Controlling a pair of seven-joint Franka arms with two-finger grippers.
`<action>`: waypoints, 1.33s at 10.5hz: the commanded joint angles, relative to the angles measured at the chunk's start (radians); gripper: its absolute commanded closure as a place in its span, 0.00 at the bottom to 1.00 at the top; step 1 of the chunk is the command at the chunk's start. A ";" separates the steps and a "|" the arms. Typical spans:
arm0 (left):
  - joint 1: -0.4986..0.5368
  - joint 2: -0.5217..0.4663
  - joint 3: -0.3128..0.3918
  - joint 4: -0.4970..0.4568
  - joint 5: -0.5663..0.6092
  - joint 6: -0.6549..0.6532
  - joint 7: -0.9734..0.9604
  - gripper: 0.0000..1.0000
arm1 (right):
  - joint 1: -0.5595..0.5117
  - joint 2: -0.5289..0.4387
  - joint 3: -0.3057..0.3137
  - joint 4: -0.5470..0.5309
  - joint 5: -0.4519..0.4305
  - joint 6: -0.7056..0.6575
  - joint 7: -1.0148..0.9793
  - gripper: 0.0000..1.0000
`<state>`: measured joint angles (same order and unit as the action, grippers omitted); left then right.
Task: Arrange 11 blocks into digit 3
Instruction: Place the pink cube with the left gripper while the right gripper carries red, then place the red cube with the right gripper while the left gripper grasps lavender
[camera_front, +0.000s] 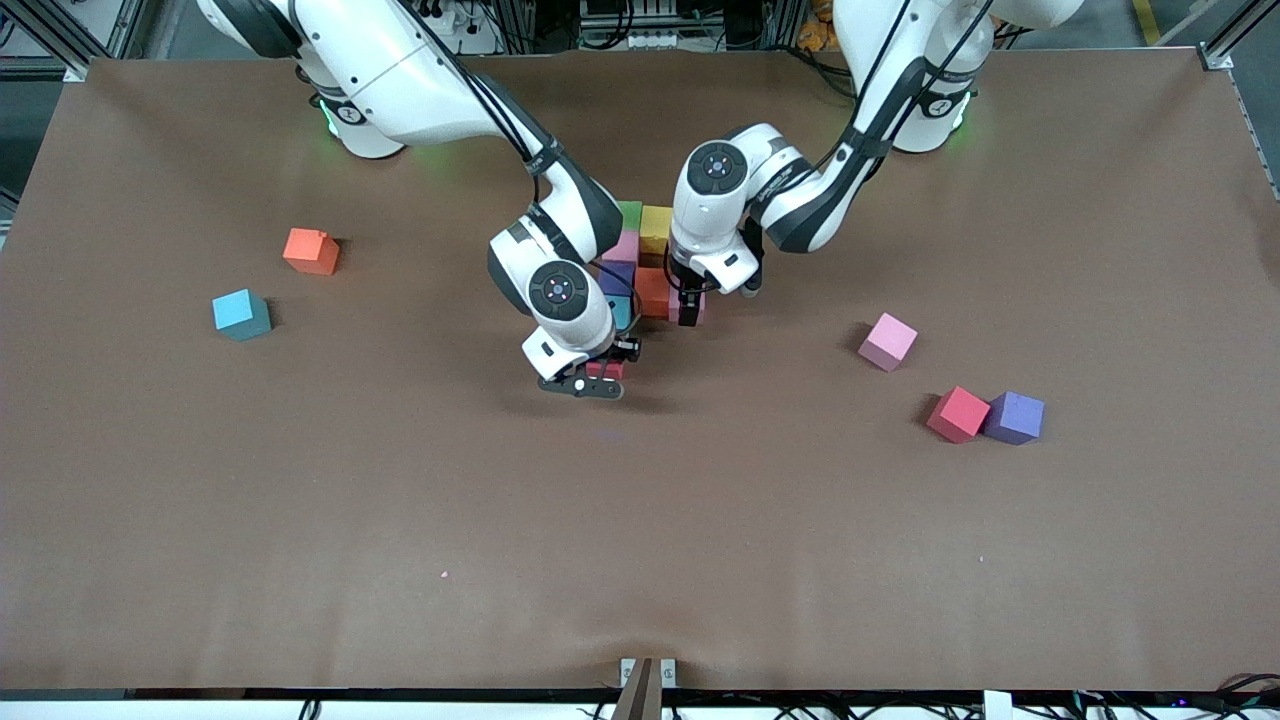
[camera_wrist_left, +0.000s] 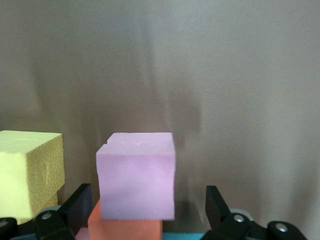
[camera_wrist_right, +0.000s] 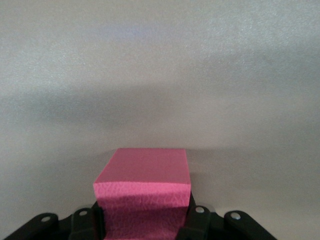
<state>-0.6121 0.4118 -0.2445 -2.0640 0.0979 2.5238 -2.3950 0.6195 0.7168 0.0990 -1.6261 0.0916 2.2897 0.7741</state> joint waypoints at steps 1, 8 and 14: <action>0.040 -0.114 -0.004 -0.057 0.025 -0.036 0.059 0.00 | 0.006 0.009 0.008 0.008 -0.013 -0.012 0.013 0.81; 0.294 -0.186 -0.006 -0.059 0.023 -0.190 0.576 0.00 | -0.009 0.006 0.013 0.008 -0.016 -0.015 -0.018 0.00; 0.585 -0.211 -0.007 -0.149 0.042 -0.275 1.074 0.00 | -0.168 -0.277 0.008 -0.009 -0.013 -0.176 -0.235 0.00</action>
<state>-0.0961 0.2375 -0.2368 -2.1662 0.1050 2.2507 -1.4065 0.5552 0.5715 0.0933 -1.5841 0.0869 2.1630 0.6575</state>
